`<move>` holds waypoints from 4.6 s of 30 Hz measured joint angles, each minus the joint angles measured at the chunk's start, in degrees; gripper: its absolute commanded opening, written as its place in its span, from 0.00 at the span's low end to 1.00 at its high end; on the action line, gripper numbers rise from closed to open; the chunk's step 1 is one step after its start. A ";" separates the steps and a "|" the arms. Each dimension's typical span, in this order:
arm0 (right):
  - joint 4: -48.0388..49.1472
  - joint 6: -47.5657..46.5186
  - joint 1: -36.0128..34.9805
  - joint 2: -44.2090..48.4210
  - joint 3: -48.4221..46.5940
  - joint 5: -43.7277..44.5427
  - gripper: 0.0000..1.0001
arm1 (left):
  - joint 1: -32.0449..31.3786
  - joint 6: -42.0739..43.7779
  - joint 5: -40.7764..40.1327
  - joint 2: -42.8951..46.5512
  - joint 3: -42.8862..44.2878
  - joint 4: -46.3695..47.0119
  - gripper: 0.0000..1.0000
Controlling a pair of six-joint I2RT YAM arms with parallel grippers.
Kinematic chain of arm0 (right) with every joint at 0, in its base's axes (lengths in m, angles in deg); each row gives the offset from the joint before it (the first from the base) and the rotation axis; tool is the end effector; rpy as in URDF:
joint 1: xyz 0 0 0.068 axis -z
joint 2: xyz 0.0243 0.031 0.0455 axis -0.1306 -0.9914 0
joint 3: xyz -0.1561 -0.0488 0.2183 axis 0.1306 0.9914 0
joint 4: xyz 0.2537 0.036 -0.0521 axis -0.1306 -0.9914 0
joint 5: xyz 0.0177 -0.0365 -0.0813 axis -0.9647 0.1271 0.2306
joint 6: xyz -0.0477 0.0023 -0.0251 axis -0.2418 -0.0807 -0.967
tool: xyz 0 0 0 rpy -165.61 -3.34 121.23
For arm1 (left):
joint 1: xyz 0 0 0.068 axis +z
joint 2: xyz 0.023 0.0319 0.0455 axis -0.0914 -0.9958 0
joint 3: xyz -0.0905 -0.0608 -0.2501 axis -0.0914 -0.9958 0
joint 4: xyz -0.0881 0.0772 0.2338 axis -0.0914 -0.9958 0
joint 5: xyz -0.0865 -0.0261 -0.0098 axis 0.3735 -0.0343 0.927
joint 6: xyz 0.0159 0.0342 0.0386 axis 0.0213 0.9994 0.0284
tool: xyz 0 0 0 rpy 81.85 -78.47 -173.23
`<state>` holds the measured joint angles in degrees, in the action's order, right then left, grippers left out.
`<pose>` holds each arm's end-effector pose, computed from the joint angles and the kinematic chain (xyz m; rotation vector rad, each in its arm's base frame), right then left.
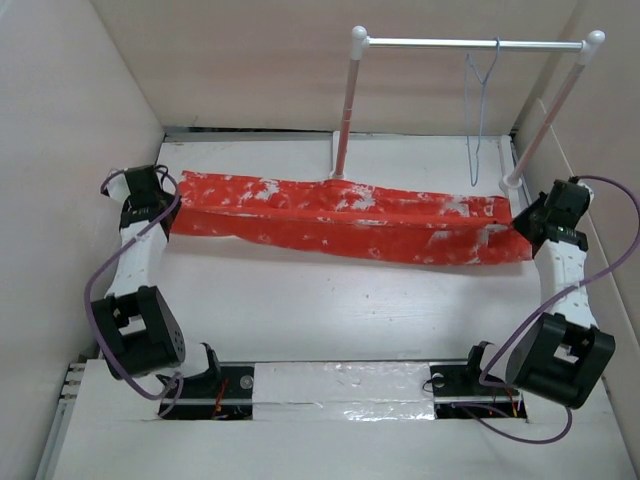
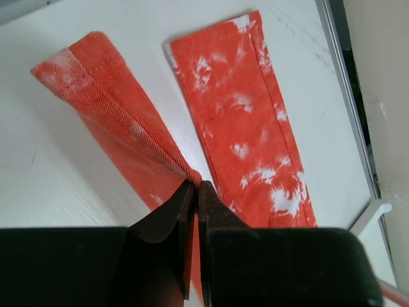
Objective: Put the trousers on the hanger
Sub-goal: Fold the trousers at the center of the board.
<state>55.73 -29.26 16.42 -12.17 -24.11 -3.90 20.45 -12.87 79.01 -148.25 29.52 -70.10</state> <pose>0.2391 -0.1077 0.2944 0.8841 2.0072 -0.0635 0.2930 0.0839 0.2853 -1.1384 1.7787 -0.2025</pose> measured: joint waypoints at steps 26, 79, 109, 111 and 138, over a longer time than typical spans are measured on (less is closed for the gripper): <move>9.86 2.97 -4.31 -27.52 -12.13 -1.25 0.00 | -8.85 7.48 -9.92 -43.06 42.93 -5.62 0.00; 42.80 6.49 -1.40 -12.31 28.83 -14.69 0.47 | -5.44 8.85 -0.50 -36.11 17.73 5.62 0.28; 26.67 1.79 2.54 26.03 41.20 -11.98 0.00 | -6.10 11.65 -9.94 -9.84 0.28 -4.63 0.00; 21.75 0.94 3.19 31.89 41.18 -12.26 0.00 | -6.08 11.61 -11.13 -4.11 -1.90 -6.21 0.00; 30.56 -3.08 22.62 6.23 39.12 -23.80 0.47 | -35.71 8.15 -2.86 19.61 -12.96 7.93 0.00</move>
<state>86.29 -32.34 39.04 -5.94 15.01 -27.71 -15.27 -4.72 76.14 -128.64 16.56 -62.17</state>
